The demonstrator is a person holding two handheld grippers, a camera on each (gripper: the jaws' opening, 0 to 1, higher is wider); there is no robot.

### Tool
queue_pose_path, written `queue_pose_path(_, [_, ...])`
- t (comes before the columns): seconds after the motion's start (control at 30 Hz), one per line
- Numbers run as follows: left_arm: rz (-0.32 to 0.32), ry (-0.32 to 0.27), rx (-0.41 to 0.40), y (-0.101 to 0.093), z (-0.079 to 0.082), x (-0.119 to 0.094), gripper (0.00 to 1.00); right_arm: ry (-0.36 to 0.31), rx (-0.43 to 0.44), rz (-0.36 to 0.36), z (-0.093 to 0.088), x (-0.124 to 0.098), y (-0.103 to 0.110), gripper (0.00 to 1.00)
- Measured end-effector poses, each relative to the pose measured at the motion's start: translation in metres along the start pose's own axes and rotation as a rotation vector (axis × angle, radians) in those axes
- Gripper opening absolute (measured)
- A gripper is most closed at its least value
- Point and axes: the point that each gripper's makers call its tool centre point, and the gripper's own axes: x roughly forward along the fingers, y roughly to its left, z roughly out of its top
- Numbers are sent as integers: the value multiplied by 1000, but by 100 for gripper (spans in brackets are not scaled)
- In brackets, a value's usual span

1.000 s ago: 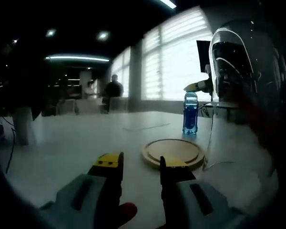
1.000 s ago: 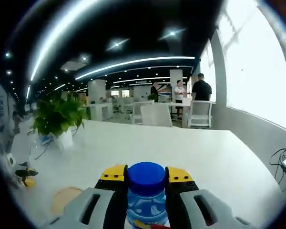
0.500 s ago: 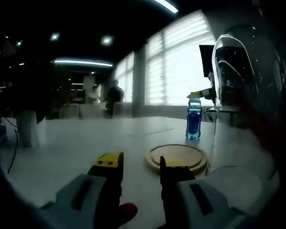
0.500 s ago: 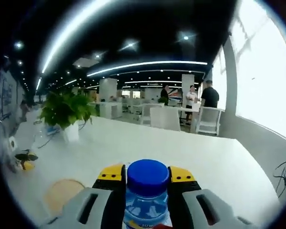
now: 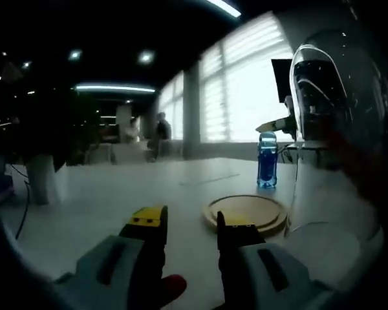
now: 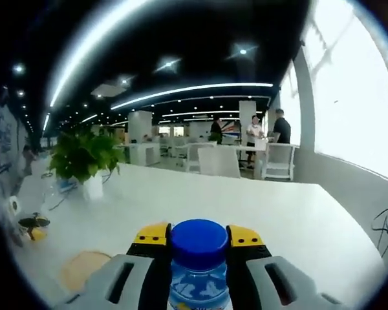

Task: Open the cover put in the Mizone put the cover back on

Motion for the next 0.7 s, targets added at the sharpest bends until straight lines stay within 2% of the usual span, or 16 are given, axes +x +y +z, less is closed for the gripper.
queue_pose_path(0.27, [2, 9, 5, 1, -3, 1, 25, -7, -15, 11, 0, 0, 1, 26])
queue_pose_path(0.43, [6, -7, 8, 1, 1, 0, 25, -13, -21, 26, 0, 0, 2, 26])
queue_pose_path(0.7, [19, -9, 16, 4, 1, 0, 25, -4, -15, 15, -1, 3, 2, 25])
